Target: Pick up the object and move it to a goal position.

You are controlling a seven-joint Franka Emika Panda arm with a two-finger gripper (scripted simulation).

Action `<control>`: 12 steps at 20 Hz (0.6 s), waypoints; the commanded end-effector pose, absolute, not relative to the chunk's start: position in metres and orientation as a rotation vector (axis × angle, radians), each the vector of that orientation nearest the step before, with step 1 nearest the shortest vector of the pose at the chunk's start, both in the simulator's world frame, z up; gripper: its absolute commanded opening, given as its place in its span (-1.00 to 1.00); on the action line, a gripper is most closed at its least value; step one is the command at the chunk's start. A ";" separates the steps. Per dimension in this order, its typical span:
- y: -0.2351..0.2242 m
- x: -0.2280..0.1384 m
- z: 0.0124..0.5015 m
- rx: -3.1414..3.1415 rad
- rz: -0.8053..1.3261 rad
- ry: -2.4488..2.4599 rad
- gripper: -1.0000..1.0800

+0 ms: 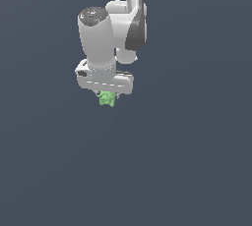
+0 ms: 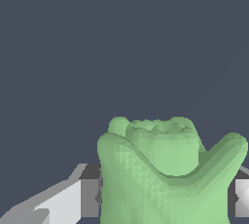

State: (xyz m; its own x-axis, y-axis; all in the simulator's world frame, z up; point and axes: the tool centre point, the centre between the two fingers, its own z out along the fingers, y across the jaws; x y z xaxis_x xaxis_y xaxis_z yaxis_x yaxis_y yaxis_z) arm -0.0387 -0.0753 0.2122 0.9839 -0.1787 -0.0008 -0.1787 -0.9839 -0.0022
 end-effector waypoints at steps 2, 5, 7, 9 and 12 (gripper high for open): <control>-0.101 -0.061 0.241 -3.126 0.000 0.282 -1.00; -0.124 -0.078 0.266 -3.125 0.000 0.282 -1.00; -0.138 -0.090 0.283 -3.125 0.000 0.282 -1.00; -0.153 -0.101 0.299 -3.125 0.000 0.282 -1.00; -0.172 -0.116 0.321 -3.125 0.000 0.282 -1.00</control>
